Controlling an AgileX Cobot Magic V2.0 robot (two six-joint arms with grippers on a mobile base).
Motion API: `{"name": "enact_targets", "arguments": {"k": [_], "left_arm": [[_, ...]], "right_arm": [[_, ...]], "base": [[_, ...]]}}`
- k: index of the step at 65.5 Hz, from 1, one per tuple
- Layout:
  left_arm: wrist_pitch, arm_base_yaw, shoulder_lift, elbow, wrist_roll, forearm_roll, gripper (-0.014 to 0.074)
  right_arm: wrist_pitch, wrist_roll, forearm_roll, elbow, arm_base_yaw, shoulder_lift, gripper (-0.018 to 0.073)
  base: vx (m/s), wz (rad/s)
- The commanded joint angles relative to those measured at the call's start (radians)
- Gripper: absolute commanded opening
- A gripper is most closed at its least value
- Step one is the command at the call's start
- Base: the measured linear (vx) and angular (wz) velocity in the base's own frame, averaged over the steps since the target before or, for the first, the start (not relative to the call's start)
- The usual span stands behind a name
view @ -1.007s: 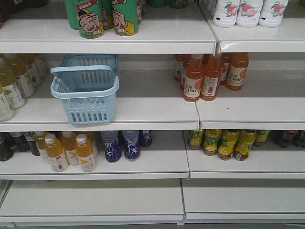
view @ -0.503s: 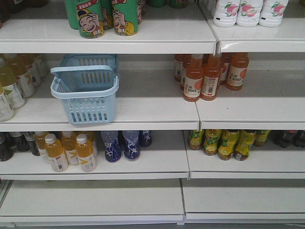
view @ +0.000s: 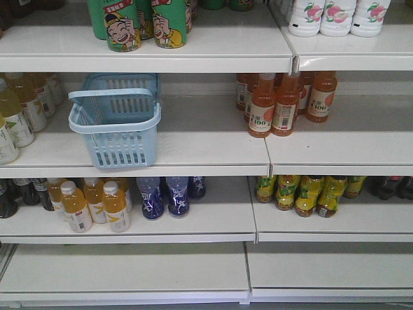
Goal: Place coke in basket with both arms
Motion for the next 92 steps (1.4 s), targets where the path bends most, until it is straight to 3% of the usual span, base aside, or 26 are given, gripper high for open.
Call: {"name": "enact_targets", "arguments": {"k": [1,15,22,26,34,40,44,52,63,70,75,92], "left_arm": [[-0.087,-0.004,0.002,-0.037,-0.011,-0.009,0.0351],[-0.093,-0.004,0.002,-0.037,-0.011,-0.01,0.051],[-0.1,-0.004,0.002,-0.037,-0.012,-0.039,0.0517],[-0.12,-0.004,0.002,-0.037,-0.036,-0.099,0.0513],[-0.204,-0.004,0.002,-0.037,-0.201,-0.27,0.0512],[-0.256,-0.004,0.032,-0.037,-0.355,-0.342,0.0512],[-0.296,-0.004,0.063,-0.037,-0.47,-0.346,0.0512],[-0.391,-0.007,0.144,-0.041,-0.75,-0.246,0.0512],[-0.571,-0.007,0.337,-0.116,-1.159,0.031,0.0512],[-0.717,-0.007,0.499,-0.187,-1.343,0.164,0.0512],[-0.818,-0.007,0.608,-0.23,-1.415,0.202,0.0512],[-1.128,-0.007,0.954,-0.377,-1.546,0.191,0.0512]], "right_arm": [[-0.074,-0.002,-0.005,0.015,-0.003,-0.015,-0.0009],[-0.074,-0.002,-0.005,0.015,-0.003,-0.015,-0.0009],[-0.074,-0.002,-0.005,0.015,-0.003,-0.015,-0.0009],[-0.074,-0.002,-0.005,0.015,-0.003,-0.015,-0.0009],[-0.074,-0.002,-0.005,0.015,-0.003,-0.015,-0.0009],[-0.074,-0.002,-0.005,0.015,-0.003,-0.015,-0.0009],[-0.074,-0.002,-0.005,0.015,-0.003,-0.015,-0.0009],[-0.074,-0.002,-0.005,0.015,-0.003,-0.015,-0.0009],[-0.074,-0.002,-0.005,0.015,-0.003,-0.015,-0.0009],[-0.074,-0.002,-0.005,0.015,-0.003,-0.015,-0.0009],[-0.074,-0.002,-0.005,0.015,-0.003,-0.015,-0.0009],[-0.074,-0.002,-0.005,0.015,-0.003,-0.015,-0.0009]], "base": [[0.0,0.0],[0.0,0.0],[0.0,0.0],[0.0,0.0],[0.0,0.0],[0.0,0.0],[0.0,0.0],[0.0,0.0],[0.0,0.0],[0.0,0.0],[0.0,0.0],[0.0,0.0]]}}
